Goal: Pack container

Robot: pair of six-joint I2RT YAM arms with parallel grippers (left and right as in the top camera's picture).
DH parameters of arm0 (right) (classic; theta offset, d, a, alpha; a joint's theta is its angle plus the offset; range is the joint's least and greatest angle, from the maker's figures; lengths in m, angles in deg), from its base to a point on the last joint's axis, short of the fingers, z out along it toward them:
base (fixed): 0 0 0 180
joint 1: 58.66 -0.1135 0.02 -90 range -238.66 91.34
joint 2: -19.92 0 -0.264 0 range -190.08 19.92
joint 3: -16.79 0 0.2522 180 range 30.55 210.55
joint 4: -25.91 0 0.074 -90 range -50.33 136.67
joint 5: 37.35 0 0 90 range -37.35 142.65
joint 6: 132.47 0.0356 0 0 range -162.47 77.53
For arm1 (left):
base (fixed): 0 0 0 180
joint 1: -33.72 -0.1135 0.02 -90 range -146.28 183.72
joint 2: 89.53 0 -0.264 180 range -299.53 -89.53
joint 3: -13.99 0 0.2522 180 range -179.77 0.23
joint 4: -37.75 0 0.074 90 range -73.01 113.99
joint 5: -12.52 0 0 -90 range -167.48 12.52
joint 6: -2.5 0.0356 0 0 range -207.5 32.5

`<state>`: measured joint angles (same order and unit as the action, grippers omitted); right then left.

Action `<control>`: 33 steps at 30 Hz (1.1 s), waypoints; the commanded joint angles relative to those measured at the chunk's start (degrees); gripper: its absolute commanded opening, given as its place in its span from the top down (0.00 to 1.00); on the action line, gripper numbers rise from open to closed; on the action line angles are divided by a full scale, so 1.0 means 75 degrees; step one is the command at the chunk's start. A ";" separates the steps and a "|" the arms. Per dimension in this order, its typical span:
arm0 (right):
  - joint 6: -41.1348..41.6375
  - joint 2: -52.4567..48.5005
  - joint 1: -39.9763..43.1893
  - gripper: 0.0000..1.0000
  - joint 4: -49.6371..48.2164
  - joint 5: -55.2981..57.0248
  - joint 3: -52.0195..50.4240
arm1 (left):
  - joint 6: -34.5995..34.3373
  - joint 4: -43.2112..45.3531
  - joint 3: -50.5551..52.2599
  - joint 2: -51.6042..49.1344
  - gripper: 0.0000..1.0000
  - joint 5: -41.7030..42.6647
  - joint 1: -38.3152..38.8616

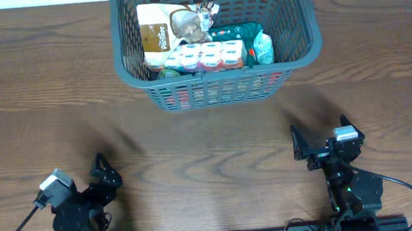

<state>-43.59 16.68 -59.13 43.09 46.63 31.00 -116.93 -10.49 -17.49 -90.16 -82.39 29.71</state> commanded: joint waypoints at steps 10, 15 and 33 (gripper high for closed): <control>-0.0117 0.0029 0.0052 0.01 0.0029 -0.0055 -0.0017 | 0.2133 0.0781 0.0560 0.0067 0.02 -0.0117 0.0032; -0.0117 0.0029 0.0052 0.01 0.0029 -0.0055 -0.0017 | 0.2235 0.1134 0.0968 0.0067 0.01 -0.0117 0.0032; -0.0117 0.0029 0.0052 0.01 0.0029 -0.0055 -0.0017 | 0.4436 0.2276 0.1620 0.0067 0.02 0.0000 0.0032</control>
<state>-43.59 16.68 -59.15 43.09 46.63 31.00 -90.28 6.47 -6.54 -90.11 -82.37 29.71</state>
